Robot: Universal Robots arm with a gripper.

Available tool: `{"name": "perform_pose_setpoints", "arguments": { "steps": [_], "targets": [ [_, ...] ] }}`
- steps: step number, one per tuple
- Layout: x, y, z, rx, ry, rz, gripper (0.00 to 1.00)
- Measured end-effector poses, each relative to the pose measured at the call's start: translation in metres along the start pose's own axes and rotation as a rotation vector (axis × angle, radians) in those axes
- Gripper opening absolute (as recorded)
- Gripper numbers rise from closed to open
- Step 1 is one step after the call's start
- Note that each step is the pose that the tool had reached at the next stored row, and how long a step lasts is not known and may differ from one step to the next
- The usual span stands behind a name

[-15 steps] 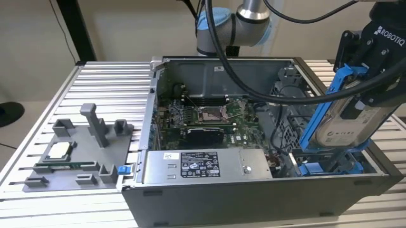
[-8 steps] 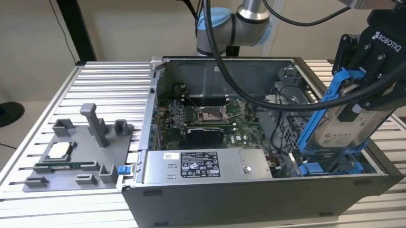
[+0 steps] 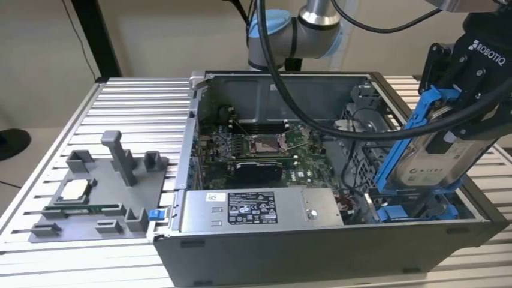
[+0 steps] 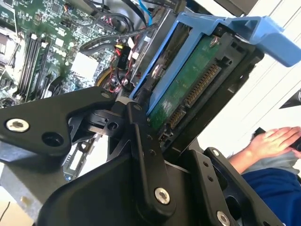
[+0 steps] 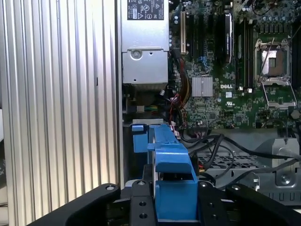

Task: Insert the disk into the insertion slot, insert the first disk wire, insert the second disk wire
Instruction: 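Insert the disk into the insertion slot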

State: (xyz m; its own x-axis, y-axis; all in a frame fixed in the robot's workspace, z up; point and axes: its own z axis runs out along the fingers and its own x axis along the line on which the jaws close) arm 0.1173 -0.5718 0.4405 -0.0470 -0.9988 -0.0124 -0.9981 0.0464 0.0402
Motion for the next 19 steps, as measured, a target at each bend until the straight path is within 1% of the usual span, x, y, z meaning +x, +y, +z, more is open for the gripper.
{"name": "perform_pose_setpoints", "arguments": {
  "steps": [2,4,6,8,11,15,19],
  "targets": [
    [0.0000,0.0000,0.0002,0.0000,0.0001,0.000,0.00],
    [0.0001,-0.0001,0.0018,-0.0001,-0.0026,0.000,0.00],
    [0.0001,-0.0002,0.0042,-0.0004,-0.0083,0.000,0.00],
    [0.0001,-0.0004,0.0065,-0.0007,-0.0158,-0.001,0.00],
    [0.0001,-0.0009,0.0095,0.0004,-0.0222,-0.001,0.00],
    [0.0011,-0.0014,0.0141,0.0027,-0.0255,-0.003,0.00],
    [0.0025,-0.0031,0.0196,0.0026,-0.0270,-0.013,0.00]
  ]
}}
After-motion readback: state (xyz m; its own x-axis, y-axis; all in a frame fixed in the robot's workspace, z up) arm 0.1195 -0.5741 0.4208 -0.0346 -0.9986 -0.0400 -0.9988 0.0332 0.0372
